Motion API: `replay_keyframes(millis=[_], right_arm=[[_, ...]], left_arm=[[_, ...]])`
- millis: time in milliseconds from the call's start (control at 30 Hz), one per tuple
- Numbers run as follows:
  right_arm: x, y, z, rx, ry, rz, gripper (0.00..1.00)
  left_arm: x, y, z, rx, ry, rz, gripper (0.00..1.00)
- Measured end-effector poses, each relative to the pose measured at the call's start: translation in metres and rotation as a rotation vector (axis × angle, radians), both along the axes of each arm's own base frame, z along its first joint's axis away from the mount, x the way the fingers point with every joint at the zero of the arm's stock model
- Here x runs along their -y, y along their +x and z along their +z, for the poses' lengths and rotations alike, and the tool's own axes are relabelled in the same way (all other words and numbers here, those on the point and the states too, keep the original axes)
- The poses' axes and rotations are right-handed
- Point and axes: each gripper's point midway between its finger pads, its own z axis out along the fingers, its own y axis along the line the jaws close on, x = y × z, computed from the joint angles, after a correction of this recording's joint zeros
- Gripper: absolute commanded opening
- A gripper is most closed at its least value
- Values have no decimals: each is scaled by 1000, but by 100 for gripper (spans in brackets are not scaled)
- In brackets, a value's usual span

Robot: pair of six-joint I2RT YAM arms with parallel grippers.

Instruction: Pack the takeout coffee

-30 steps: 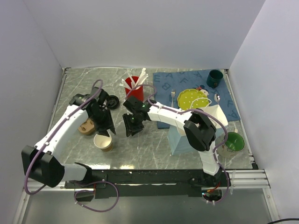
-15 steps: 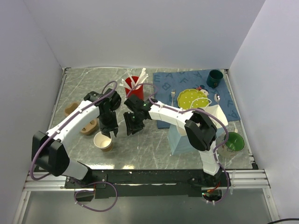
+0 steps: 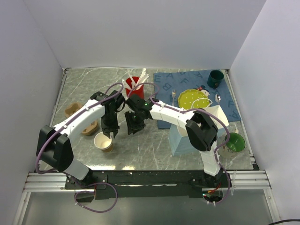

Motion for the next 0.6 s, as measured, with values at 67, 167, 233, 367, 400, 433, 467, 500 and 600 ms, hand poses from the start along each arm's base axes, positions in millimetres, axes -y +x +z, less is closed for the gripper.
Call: replay_keyframes(millis=[67,167,233,367,400,433,467,500,600], right_arm=[[0,0,0,0,0,-1,39],[0,1,1,1,1,-2,39],[0,2,1,2,3,-3,39],[-2,5,5,9,13,-5,39],[-2,5,6,10,14,-5,39],[-2,6,7,11,15,-7,39],[-2,6,7,12,16,-7,39],[-2,7,7,13,16,-8,39],[-1,8,7,12,16,-11,39]], left_arm=[[0,1,-1,2,2,-2,25],[1,3,-2,5,4,-2,24],[1,3,-3,7,4,-2,22],[2,5,-4,9,4,-5,21],[2,6,-4,10,5,-6,21],[2,6,-5,10,6,-7,21],[2,6,-5,9,7,-7,21],[2,7,-6,10,7,-7,19],[2,8,-7,12,12,-7,14]])
